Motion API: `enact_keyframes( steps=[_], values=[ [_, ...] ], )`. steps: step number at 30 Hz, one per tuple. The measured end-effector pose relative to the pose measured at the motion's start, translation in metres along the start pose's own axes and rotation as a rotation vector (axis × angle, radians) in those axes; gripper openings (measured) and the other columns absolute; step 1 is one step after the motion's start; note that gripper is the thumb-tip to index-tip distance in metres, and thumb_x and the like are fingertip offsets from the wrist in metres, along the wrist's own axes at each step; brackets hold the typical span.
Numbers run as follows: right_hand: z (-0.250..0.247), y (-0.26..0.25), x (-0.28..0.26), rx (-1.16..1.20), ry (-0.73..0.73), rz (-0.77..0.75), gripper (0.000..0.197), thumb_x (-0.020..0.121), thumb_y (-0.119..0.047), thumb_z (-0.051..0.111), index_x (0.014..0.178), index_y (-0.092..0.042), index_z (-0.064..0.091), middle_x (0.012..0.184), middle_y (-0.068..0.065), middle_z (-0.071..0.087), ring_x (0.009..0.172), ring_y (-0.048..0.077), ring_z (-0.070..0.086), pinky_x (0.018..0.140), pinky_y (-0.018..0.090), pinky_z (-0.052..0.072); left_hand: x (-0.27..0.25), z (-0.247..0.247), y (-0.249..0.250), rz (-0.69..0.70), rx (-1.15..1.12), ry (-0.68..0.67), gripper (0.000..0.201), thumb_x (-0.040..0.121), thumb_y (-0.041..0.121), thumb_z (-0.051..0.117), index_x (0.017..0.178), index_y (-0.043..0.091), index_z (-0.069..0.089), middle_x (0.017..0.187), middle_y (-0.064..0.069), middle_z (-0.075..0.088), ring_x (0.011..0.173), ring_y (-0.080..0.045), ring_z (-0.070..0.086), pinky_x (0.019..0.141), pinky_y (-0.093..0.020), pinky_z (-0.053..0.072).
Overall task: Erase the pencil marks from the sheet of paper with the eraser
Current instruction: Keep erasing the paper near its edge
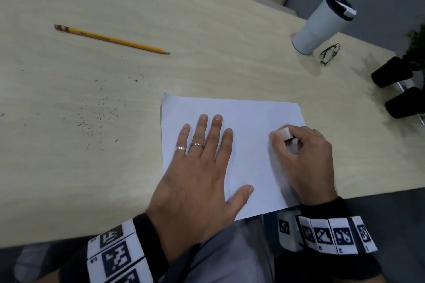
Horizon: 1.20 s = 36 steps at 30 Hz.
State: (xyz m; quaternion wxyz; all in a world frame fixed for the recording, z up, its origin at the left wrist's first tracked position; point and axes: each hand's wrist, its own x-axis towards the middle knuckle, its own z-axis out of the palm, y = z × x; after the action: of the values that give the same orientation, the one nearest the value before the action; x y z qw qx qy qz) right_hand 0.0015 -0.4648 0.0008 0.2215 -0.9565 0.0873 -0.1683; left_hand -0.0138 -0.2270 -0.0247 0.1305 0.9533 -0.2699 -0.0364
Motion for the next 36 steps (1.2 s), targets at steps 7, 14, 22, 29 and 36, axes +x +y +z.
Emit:
enact_keyframes(
  steps=[7, 14, 22, 29, 36],
  values=[
    [-0.006, -0.020, -0.003, 0.057, -0.197, -0.068, 0.021, 0.097, -0.024, 0.076, 0.077, -0.020, 0.074, 0.062, -0.019, 0.058, 0.059, 0.009, 0.055, 0.059, 0.019, 0.038, 0.000, 0.001, -0.001, 0.008, -0.015, 0.011, 0.096, 0.100, 0.074, 0.028, 0.166, 0.005, 0.021, 0.174, -0.021, 0.001, 0.162, -0.038, -0.004, 0.128, -0.061, 0.011],
    [-0.001, -0.025, 0.001, -0.040, -0.167, -0.126, 0.021, 0.098, -0.022, 0.073, 0.077, -0.022, 0.071, 0.064, -0.009, 0.060, 0.061, 0.011, 0.053, 0.063, 0.035, 0.046, 0.000, -0.001, -0.001, 0.004, -0.021, 0.000, 0.096, 0.100, 0.074, 0.022, 0.167, 0.005, 0.013, 0.173, -0.023, -0.007, 0.161, -0.039, -0.014, 0.128, -0.061, 0.005],
    [-0.005, -0.023, 0.014, -0.083, -0.197, -0.034, 0.021, 0.098, -0.026, 0.071, 0.077, -0.023, 0.070, 0.063, -0.015, 0.064, 0.062, 0.009, 0.058, 0.062, 0.029, 0.045, 0.000, -0.003, -0.001, 0.008, -0.028, -0.013, 0.097, 0.100, 0.074, 0.023, 0.167, 0.005, 0.012, 0.173, -0.024, -0.009, 0.160, -0.040, -0.016, 0.127, -0.061, 0.003],
    [-0.014, -0.008, 0.019, -0.131, -0.143, 0.068, 0.031, 0.098, -0.023, 0.072, 0.069, -0.018, 0.066, 0.060, -0.019, 0.059, 0.058, 0.012, 0.053, 0.059, 0.031, 0.041, -0.001, -0.002, -0.002, 0.057, -0.011, -0.027, 0.096, 0.100, 0.074, 0.022, 0.167, 0.004, 0.014, 0.174, -0.019, -0.004, 0.160, -0.042, -0.012, 0.127, -0.062, 0.002],
    [-0.004, -0.018, 0.005, -0.054, -0.156, 0.017, 0.031, 0.097, -0.022, 0.073, 0.068, -0.017, 0.065, 0.059, -0.011, 0.057, 0.061, 0.013, 0.055, 0.059, 0.026, 0.041, -0.002, 0.000, -0.001, 0.055, -0.011, -0.022, 0.096, 0.100, 0.074, 0.025, 0.166, 0.004, 0.017, 0.175, -0.018, -0.001, 0.161, -0.041, -0.010, 0.127, -0.062, 0.007]
  ],
)
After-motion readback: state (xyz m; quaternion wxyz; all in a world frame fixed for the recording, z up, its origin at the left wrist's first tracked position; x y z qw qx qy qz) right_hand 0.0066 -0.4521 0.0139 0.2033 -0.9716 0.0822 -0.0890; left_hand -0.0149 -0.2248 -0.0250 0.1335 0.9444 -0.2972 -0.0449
